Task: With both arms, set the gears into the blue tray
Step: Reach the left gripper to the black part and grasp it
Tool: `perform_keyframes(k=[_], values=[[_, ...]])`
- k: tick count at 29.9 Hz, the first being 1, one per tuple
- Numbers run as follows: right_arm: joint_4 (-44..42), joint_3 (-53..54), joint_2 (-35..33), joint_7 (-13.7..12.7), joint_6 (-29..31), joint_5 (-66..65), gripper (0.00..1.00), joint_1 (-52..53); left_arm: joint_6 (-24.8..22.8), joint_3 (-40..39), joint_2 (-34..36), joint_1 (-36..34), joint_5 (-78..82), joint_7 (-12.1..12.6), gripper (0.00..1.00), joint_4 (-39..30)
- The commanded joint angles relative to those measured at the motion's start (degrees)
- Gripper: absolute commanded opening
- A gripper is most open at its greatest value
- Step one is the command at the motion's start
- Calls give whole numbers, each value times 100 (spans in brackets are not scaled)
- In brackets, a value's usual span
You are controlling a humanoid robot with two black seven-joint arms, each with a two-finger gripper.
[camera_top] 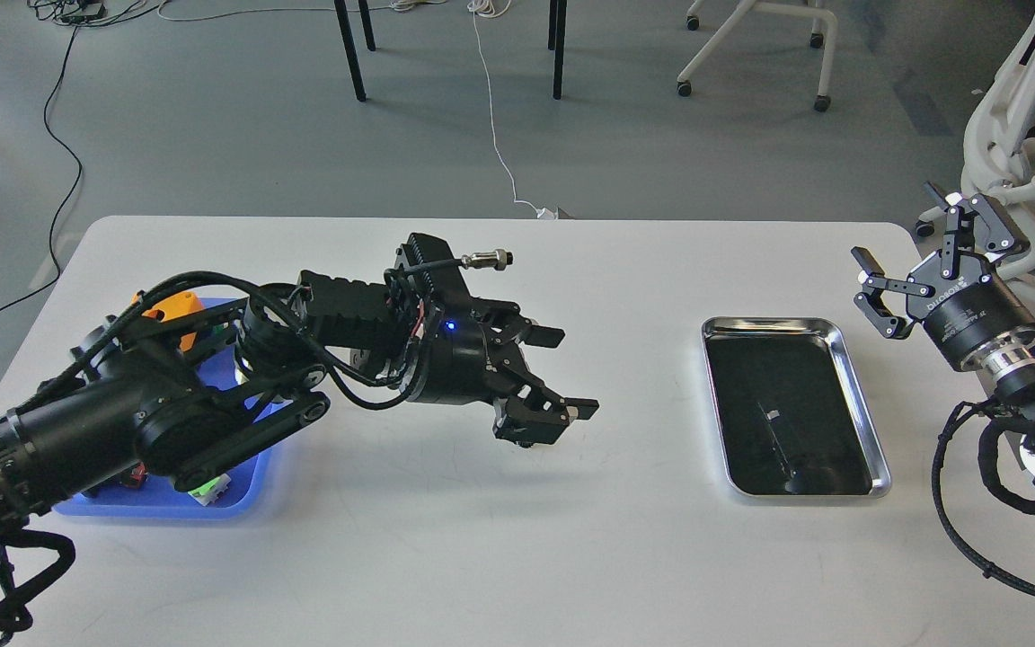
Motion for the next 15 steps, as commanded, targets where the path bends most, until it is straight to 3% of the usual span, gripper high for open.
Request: perform_keyframes(k=[1, 8, 15], values=[[8, 1, -9, 0, -8, -1, 97, -21, 22, 697, -331, -300, 29, 3, 94, 411], [-1, 10, -9, 0, -8, -1, 97, -30, 93, 1007, -771, -363, 29, 3, 92, 1343], [8, 10, 0, 0, 1, -1, 97, -65, 93, 1455, -736, -363, 29, 3, 87, 1713]])
